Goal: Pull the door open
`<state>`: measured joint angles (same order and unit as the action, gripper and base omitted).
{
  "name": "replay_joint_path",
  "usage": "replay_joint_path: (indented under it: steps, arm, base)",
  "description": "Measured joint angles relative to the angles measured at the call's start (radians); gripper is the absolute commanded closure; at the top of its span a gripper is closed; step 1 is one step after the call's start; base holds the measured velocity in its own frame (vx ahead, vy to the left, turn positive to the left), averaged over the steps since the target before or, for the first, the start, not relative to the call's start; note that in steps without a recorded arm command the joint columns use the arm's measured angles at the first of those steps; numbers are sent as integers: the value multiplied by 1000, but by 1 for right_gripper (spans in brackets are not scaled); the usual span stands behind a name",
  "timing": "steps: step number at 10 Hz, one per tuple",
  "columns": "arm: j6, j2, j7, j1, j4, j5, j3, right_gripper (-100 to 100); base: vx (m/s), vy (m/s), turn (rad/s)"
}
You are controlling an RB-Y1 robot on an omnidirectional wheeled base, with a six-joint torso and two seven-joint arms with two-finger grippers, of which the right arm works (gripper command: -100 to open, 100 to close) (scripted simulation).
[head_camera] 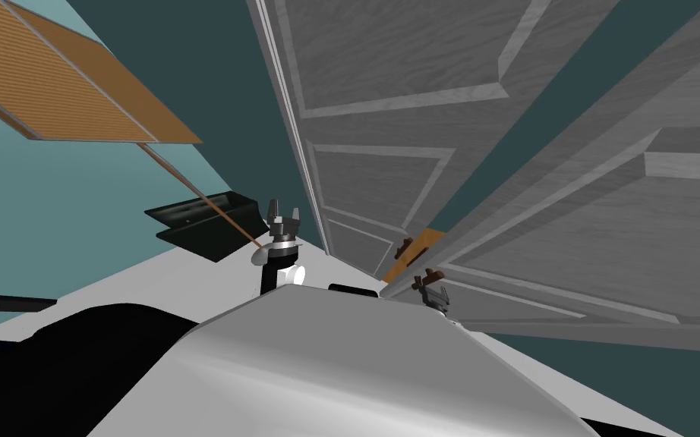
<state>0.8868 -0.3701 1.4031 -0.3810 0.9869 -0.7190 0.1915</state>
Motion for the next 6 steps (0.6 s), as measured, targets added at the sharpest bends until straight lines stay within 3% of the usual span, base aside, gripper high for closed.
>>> replay_joint_path:
  steps: [2, 3, 4, 6]
  arm:
    - [6, -15, 13, -12, -11, -1, -10, 100]
    - [12, -13, 15, -13, -26, 0, -13, 100]
    - [1, -14, 7, -36, -3, -3, -18, 100]
    - [-3, -12, 1, -45, -2, -3, -18, 100]
  base:
    - [-125, 28, -46]
    - [-92, 20, -19]
    - [-37, 6, -29]
    - [-3, -5, -3]
